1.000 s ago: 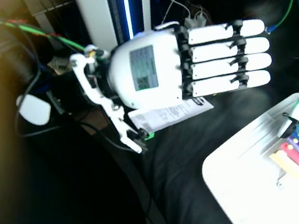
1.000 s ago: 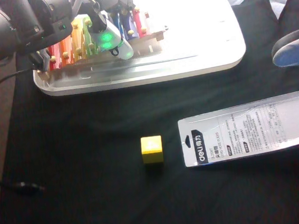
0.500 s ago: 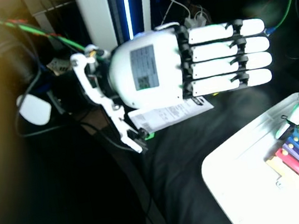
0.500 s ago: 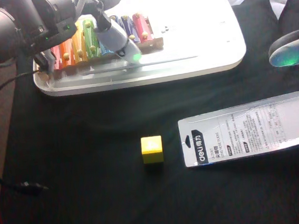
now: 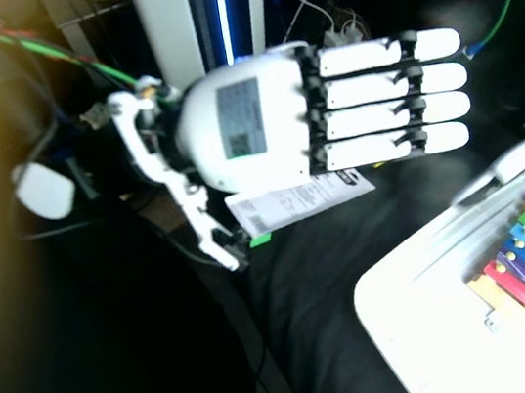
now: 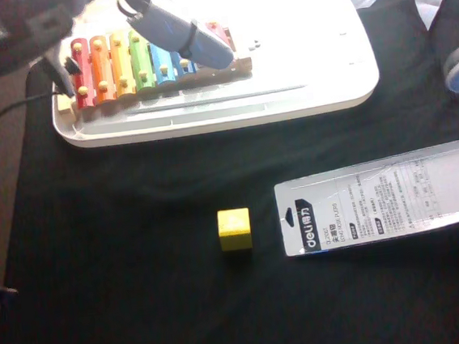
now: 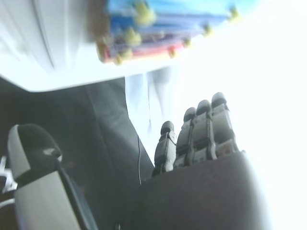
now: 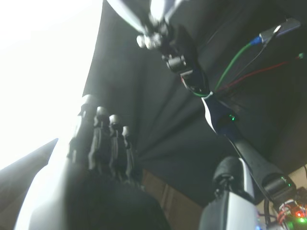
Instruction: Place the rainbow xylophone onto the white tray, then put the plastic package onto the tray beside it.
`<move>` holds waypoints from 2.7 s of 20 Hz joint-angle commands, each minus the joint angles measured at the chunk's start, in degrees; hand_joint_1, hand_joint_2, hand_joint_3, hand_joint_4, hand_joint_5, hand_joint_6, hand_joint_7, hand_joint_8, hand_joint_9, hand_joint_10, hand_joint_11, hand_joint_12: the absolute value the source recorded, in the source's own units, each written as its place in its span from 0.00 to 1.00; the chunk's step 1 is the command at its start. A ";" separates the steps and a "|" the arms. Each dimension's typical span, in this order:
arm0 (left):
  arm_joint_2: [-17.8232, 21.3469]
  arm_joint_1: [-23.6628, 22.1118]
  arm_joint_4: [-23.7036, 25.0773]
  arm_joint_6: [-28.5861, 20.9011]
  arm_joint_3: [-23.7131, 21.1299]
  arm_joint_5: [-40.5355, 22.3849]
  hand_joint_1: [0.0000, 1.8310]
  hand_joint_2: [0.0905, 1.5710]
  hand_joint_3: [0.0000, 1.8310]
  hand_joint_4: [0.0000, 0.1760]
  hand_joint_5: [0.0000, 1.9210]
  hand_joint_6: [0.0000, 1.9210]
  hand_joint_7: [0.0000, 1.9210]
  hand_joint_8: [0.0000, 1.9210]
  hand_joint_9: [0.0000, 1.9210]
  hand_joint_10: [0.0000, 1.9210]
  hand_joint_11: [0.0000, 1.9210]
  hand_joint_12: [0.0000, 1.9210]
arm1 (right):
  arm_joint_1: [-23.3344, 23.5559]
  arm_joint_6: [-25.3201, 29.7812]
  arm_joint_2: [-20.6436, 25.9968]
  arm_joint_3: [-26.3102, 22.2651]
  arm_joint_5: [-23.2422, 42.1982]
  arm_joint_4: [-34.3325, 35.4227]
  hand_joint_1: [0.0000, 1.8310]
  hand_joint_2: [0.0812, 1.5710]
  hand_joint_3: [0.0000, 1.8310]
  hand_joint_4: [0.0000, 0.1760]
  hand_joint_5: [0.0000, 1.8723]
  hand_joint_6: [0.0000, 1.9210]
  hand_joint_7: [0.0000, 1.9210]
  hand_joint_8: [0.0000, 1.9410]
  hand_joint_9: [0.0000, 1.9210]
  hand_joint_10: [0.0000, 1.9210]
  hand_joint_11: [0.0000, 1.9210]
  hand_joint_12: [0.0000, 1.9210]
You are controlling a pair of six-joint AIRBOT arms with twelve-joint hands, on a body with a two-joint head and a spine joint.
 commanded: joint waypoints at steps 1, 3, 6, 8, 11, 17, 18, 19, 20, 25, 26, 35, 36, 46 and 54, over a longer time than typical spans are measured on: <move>0.66 -0.65 -1.54 0.27 -1.17 -5.69 0.39 0.38 0.00 1.00 0.00 0.00 0.00 0.00 0.00 0.00 0.00 0.00 | 0.78 0.40 0.31 -0.15 3.27 2.62 0.29 0.47 0.00 0.00 0.06 0.00 0.04 0.00 0.03 0.00 0.06 0.07; 6.10 -0.86 -2.05 3.44 -6.85 -5.69 0.33 0.36 0.00 1.00 0.00 0.00 0.00 0.00 0.00 0.00 0.00 0.00 | 3.92 1.02 0.98 -0.35 -1.78 -1.22 0.27 0.47 0.00 0.00 0.07 0.01 0.05 0.00 0.03 0.00 0.07 0.07; 12.93 -1.00 -2.43 6.64 -13.76 -5.91 0.36 0.38 0.00 0.96 0.00 0.00 0.00 0.00 0.00 0.00 0.00 0.00 | 10.70 5.21 1.31 -0.43 -9.94 -11.05 0.29 0.47 0.00 0.00 0.08 0.01 0.04 0.00 0.05 0.01 0.10 0.08; 16.28 -1.11 -2.92 8.61 -17.13 -7.03 0.37 0.36 0.00 1.00 0.00 0.00 0.00 0.00 0.00 0.00 0.00 0.00 | 11.60 7.18 1.91 -0.43 -12.04 -14.33 0.30 0.46 0.00 0.00 0.05 0.00 0.02 0.00 0.03 0.00 0.09 0.07; 19.60 -0.45 -5.37 12.57 -20.26 -8.14 0.37 0.38 0.01 1.00 0.00 0.00 0.00 0.00 0.00 0.00 0.00 0.00 | 11.59 10.36 2.81 -0.43 -14.41 -18.91 0.27 0.45 0.00 0.00 0.01 0.00 0.00 0.00 0.01 0.00 0.07 0.07; 29.36 5.30 -21.12 29.76 -29.63 -12.21 0.41 0.39 0.00 0.97 0.00 0.00 0.00 0.00 0.00 0.00 0.00 0.00 | 11.59 14.73 3.80 -0.89 -16.92 -25.45 0.23 0.39 0.00 0.00 0.00 0.00 0.00 0.00 0.00 0.00 0.00 0.01; 30.58 6.17 -22.69 31.33 -30.66 -12.92 0.40 0.39 0.00 0.99 0.00 0.00 0.00 0.00 0.00 0.00 0.00 0.00 | 11.58 14.88 4.36 -1.44 -17.55 -26.40 0.24 0.39 0.00 0.00 0.00 0.00 0.00 0.00 0.00 0.00 0.00 0.00; 31.96 7.02 -23.95 32.48 -31.76 -13.51 0.34 0.38 0.00 0.91 0.00 0.00 0.00 0.00 0.00 0.00 0.00 0.00 | 11.58 14.88 4.87 -1.98 -18.22 -27.23 0.25 0.40 0.00 0.00 0.00 0.00 0.00 0.00 0.00 0.00 0.00 0.00; 33.40 8.18 -25.70 33.70 -32.87 -14.29 0.34 0.36 0.00 0.78 0.00 0.00 0.00 0.00 0.00 0.00 0.00 0.00 | 11.57 14.99 5.26 -2.50 -18.80 -28.38 0.28 0.40 0.00 0.00 0.00 0.00 0.00 0.00 0.00 0.00 0.00 0.00; 36.82 10.00 -27.98 35.20 -35.31 -16.49 0.43 0.37 0.00 0.51 0.00 0.00 0.00 0.00 0.00 0.00 0.00 0.00 | 11.56 17.84 5.85 -3.09 -20.27 -33.28 0.32 0.36 0.00 0.00 0.00 0.00 0.00 0.00 0.00 0.00 0.01 0.00; 37.34 10.29 -28.60 35.66 -35.80 -17.33 0.44 0.37 0.00 0.30 0.00 0.00 0.00 0.00 0.00 0.00 0.00 0.00 | 11.56 18.32 6.03 -3.24 -20.56 -34.17 0.32 0.36 0.00 0.00 0.00 0.00 0.00 0.00 0.00 0.00 0.01 0.01; 39.92 15.77 -33.98 38.81 -38.78 -22.76 0.41 0.36 0.00 0.15 0.00 0.00 0.00 0.00 0.00 0.00 0.00 0.00 | 11.12 23.96 6.27 -4.19 -25.34 -44.38 0.35 0.38 0.00 0.00 0.00 0.00 0.00 0.00 0.00 0.00 0.00 0.00; 39.75 15.84 -33.98 38.83 -38.78 -22.70 0.41 0.36 0.00 0.11 0.00 0.00 0.00 0.00 0.00 0.00 0.00 0.00 | 11.12 25.30 6.19 -4.07 -26.37 -46.43 0.34 0.38 0.00 0.00 0.00 0.00 0.00 0.00 0.00 0.00 0.00 0.00; 38.98 17.74 -35.06 39.05 -38.82 -22.80 0.43 0.35 0.00 0.02 0.00 0.00 0.00 0.00 0.00 0.00 0.00 0.00 | 7.54 25.86 6.08 -4.10 -28.48 -47.29 0.23 0.34 0.00 0.00 0.00 0.00 0.00 0.00 0.00 0.00 0.04 0.02; 38.43 18.96 -35.49 39.10 -38.82 -22.46 0.42 0.35 0.00 0.21 0.00 0.00 0.00 0.00 0.00 0.00 0.00 0.00 | 5.34 25.86 6.04 -4.09 -30.05 -47.30 0.23 0.33 0.00 0.00 0.00 0.00 0.00 0.00 0.00 0.00 0.02 0.01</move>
